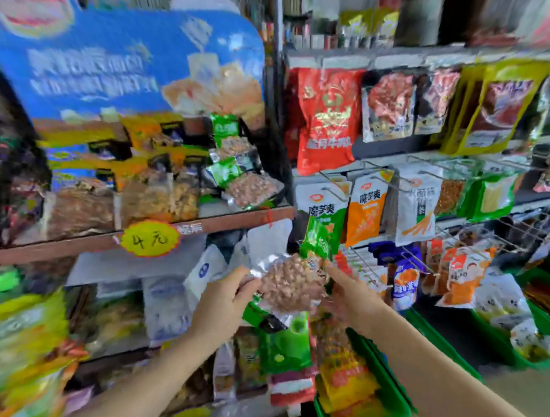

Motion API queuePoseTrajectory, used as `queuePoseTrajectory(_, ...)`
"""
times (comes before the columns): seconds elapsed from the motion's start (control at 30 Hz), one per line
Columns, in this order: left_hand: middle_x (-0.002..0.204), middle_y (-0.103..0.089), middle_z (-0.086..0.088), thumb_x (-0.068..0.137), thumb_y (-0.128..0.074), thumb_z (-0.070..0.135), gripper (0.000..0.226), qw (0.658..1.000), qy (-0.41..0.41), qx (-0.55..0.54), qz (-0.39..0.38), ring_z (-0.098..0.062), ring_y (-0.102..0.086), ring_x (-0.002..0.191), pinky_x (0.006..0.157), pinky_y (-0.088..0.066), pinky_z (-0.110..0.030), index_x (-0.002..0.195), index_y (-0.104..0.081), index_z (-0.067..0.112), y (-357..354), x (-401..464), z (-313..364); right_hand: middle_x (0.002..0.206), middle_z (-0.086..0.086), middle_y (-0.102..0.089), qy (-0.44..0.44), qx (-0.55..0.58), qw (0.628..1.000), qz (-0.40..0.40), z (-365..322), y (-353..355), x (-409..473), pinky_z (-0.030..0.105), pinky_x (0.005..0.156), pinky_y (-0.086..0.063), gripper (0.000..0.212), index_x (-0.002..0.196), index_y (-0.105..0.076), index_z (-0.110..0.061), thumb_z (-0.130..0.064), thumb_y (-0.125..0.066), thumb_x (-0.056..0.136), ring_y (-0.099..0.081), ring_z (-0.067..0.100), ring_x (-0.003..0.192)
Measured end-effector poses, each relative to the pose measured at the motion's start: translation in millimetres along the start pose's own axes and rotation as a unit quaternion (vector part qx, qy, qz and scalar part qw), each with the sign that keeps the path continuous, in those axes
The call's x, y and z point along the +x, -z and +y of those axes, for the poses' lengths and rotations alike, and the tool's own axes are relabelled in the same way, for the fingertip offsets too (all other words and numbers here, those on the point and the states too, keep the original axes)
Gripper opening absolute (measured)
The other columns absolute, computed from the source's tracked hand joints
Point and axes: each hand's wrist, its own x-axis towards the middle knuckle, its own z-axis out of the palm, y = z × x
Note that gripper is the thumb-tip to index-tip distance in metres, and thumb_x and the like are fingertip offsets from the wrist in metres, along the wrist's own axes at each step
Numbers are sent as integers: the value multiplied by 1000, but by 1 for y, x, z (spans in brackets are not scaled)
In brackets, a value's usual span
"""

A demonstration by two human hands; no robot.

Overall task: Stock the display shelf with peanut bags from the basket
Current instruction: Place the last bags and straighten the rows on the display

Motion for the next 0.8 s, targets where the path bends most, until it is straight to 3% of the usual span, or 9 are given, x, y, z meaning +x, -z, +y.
queuePoseTrajectory(0.07, 70, -55, -17, 93, -52, 20, 17, 999, 12, -23, 26, -21, -52, 63, 57, -31, -27, 76, -53, 19, 42, 5, -18, 82, 15, -58, 30, 86, 995, -32, -18, -48, 12, 35, 64, -49, 54, 82, -66, -16, -41, -90, 42, -55, 28, 73)
queuePoseTrajectory(0.13, 69, -54, -17, 93, -51, 23, 17, 999, 1, -34, 36, -18, -51, 65, 59, -29, -26, 78, -52, 15, 79, 14, -37, 71, 11, -53, 68, 128, 989, -34, -42, -90, 19, 27, 51, -48, 48, 79, -61, -14, -29, -90, 44, -49, 23, 62)
queuePoseTrajectory(0.23, 71, -60, -11, 92, -49, 36, 24, 998, -38, 37, 27, -14, -52, 59, 59, -41, -35, 93, -60, 14, 120, 36, -63, 70, 9, -52, 147, 128, 981, -20, -79, -127, 32, 24, 43, -45, 10, 79, -58, -11, -7, -67, 79, -46, 17, 49)
queuePoseTrajectory(0.37, 90, -70, -4, 94, -45, 34, 20, 990, -45, 127, 34, -21, -64, 70, 64, -50, -42, 110, -57, 26, 155, 66, -84, 83, 9, -55, 213, 66, 974, 44, -128, -143, 56, 21, 36, -42, 39, 116, -49, -9, -6, -66, 81, -51, 11, 40)
queuePoseTrajectory(0.47, 90, -68, -1, 94, -45, 30, 17, 981, -75, 174, 45, -20, -62, 66, 61, -52, -42, 106, -57, 28, 163, 93, -90, 92, 11, -59, 262, 32, 960, 89, -169, -144, 77, 18, 34, -40, 45, 122, -50, -8, -7, -67, 81, -55, 6, 40)
queuePoseTrajectory(0.6, 118, -56, 8, 95, -42, 29, 25, 956, -117, 266, 34, -11, -56, 100, 75, -44, -25, 117, -52, 25, 158, 130, -83, 79, 6, -58, 314, 11, 945, 86, -219, -149, 114, 17, 32, -39, 41, 122, -48, -5, -3, -64, 83, -51, 4, 35)
queuePoseTrajectory(0.7, 142, -39, 5, 93, -45, 38, 42, 935, -83, 344, 1, -14, -39, 128, 98, -40, -30, 132, -40, 24, 150, 159, -93, 97, 7, -60, 293, -64, 950, 82, -229, -155, 152, 23, 40, -47, 52, 131, -42, -4, -11, -65, 84, -59, 14, 54)
queuePoseTrajectory(0.77, 152, -22, 3, 91, -46, 45, 61, 926, -43, 373, -32, -16, -23, 139, 109, -30, -33, 143, -24, 22, 146, 171, -104, 121, 10, -50, 255, -271, 920, 121, -212, -160, 181, 35, 70, -52, 63, 140, -30, -4, -24, -61, 88, -59, 28, 93)
queuePoseTrajectory(0.8, 155, -15, 5, 90, -47, 49, 69, 927, -26, 371, -45, -15, -17, 141, 112, -26, -33, 145, -17, 22, 144, 175, -109, 138, 14, -39, 244, -398, 872, 149, -196, -162, 197, 40, 90, -46, 69, 144, -21, -4, -30, -56, 90, -48, 34, 116)
